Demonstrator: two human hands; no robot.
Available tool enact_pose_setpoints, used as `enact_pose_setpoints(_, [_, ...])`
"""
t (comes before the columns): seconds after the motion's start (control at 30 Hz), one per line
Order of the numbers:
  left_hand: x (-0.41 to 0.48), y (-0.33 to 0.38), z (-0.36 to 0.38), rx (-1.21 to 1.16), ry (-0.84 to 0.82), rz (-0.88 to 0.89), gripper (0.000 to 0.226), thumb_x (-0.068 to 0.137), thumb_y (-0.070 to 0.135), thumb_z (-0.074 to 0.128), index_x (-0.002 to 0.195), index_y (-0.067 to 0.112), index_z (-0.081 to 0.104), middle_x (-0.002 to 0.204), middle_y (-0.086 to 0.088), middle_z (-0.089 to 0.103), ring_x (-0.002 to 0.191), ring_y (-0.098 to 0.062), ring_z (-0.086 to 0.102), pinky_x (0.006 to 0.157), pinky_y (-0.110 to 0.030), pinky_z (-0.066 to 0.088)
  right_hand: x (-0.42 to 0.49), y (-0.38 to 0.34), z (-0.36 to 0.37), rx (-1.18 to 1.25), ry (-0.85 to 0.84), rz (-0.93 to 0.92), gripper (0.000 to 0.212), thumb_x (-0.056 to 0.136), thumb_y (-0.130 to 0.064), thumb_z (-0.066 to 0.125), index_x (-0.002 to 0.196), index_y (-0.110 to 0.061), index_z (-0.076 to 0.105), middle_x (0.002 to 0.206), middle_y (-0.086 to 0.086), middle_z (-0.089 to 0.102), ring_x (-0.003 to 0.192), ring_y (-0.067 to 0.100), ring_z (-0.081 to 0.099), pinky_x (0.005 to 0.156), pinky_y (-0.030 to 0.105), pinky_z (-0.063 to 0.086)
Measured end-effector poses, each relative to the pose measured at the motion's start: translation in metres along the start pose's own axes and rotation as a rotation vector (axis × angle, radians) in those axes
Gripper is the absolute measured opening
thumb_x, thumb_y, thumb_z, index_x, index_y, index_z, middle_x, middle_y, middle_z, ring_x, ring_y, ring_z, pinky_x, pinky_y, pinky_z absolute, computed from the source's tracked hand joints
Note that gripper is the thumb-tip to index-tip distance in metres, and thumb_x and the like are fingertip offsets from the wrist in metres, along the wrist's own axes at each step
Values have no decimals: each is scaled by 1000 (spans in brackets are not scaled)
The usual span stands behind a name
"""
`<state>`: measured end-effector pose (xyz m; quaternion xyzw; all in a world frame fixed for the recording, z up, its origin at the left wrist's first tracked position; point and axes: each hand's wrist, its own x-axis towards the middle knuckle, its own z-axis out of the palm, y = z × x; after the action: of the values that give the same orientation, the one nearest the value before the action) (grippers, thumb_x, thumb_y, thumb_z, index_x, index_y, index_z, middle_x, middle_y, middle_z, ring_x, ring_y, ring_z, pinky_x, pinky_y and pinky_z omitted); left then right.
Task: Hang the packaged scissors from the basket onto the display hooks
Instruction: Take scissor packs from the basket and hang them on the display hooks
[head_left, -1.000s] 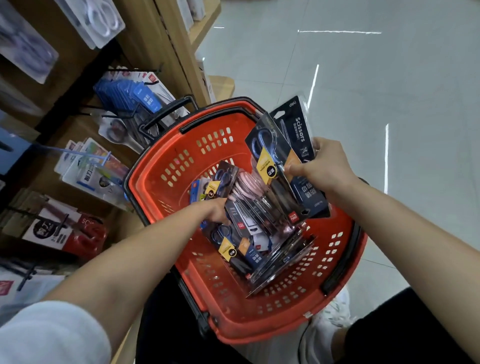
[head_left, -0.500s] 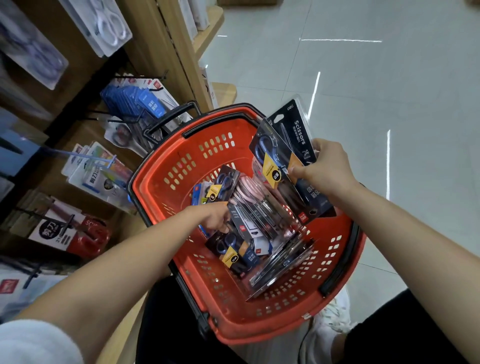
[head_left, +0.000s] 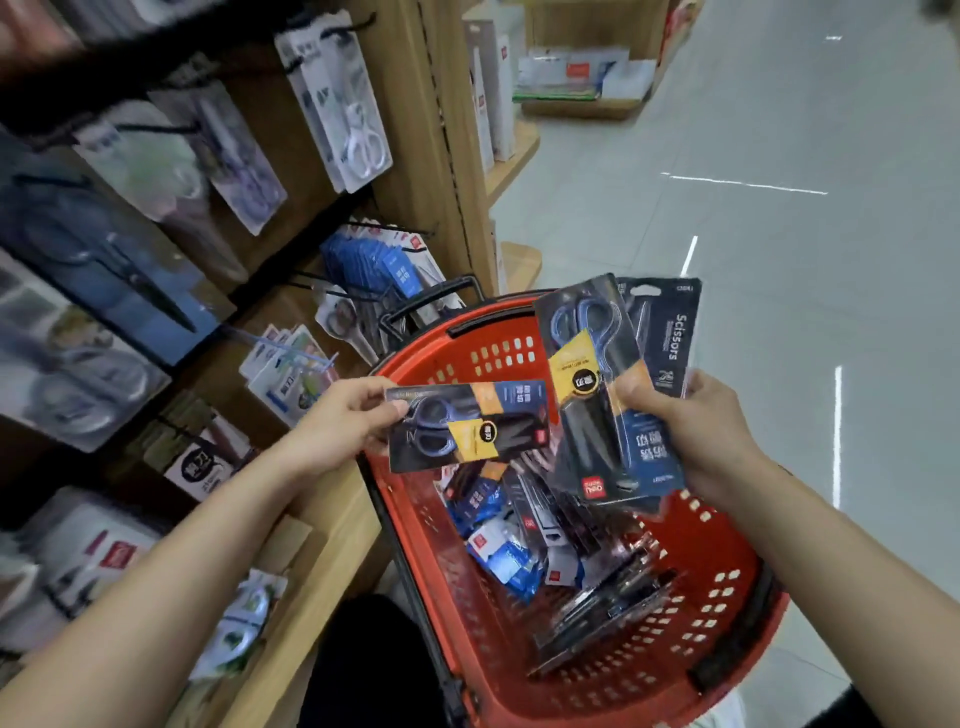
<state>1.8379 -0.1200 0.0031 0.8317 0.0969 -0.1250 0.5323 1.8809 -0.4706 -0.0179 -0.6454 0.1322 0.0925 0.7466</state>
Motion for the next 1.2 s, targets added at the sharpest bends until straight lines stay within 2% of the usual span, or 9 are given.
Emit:
enact_pose_setpoints(0.1, [-25,-1,-3,-265,86,-8,15,102,11,59,112,0,62,98,-16,78,88,-29,73,66,-30,62,-4,8,25,225,-110,130,16,91,-5,71,105,-11,67,94,12,76,73,23,75,64,39,63])
enact_pose_setpoints(0.2, [-45,2,0,-459,131,5,23,101,5,56,122,-6,56,115,-31,71,100,-39,68,69,-32,63,-6,15,53,368,-199,249,24,99,-16,62,122,-11,65,111,17,76,87,32,75,78,53,63])
enact_pose_setpoints(0.33, [-69,8,2,-580,161,35,24,97,-4,61,119,4,57,117,-22,71,91,-24,72,66,-29,60,-4,7,90,418,-236,325,26,103,-18,56,127,-10,63,114,20,74,85,31,76,72,53,64])
enact_pose_setpoints(0.4, [-76,9,-3,-631,132,54,48,86,-4,72,130,4,55,120,-18,71,95,-24,74,70,-29,60,-5,-5,109,395,-281,311,34,98,-18,60,130,-6,61,120,21,71,94,33,73,82,55,61])
enact_pose_setpoints(0.53, [-93,21,-20,-551,55,161,79,77,-5,72,148,20,47,139,-15,65,126,-40,63,104,-53,52,-12,-33,144,243,-421,199,33,99,-11,60,130,2,61,112,21,74,90,32,73,92,52,58])
enact_pose_setpoints(0.7, [-115,52,-30,-386,172,251,86,81,-27,58,142,34,47,126,-9,72,104,-25,71,74,-34,58,-37,-69,182,92,-479,-28,19,101,-11,61,118,-4,67,107,19,77,86,30,75,74,43,62])
enact_pose_setpoints(0.87, [-134,74,-45,-395,389,275,76,63,-13,69,127,26,57,110,-12,66,88,-22,70,64,-35,56,-66,-100,208,171,-515,-96,9,102,-12,60,109,-11,66,96,9,79,78,25,77,63,41,64])
enact_pose_setpoints(1.07, [-161,95,-59,-269,516,351,76,75,-10,78,134,32,55,107,-8,64,89,-22,71,81,-57,61,-83,-126,225,185,-493,-227,23,97,-14,66,118,-2,65,106,15,78,87,29,77,68,40,63])
enact_pose_setpoints(1.2, [-173,111,-65,-179,549,407,81,69,10,74,140,42,50,111,-1,67,100,-27,71,84,-61,59,-92,-139,238,146,-498,-391,14,96,-8,67,110,-6,71,103,11,79,94,30,76,75,43,64])
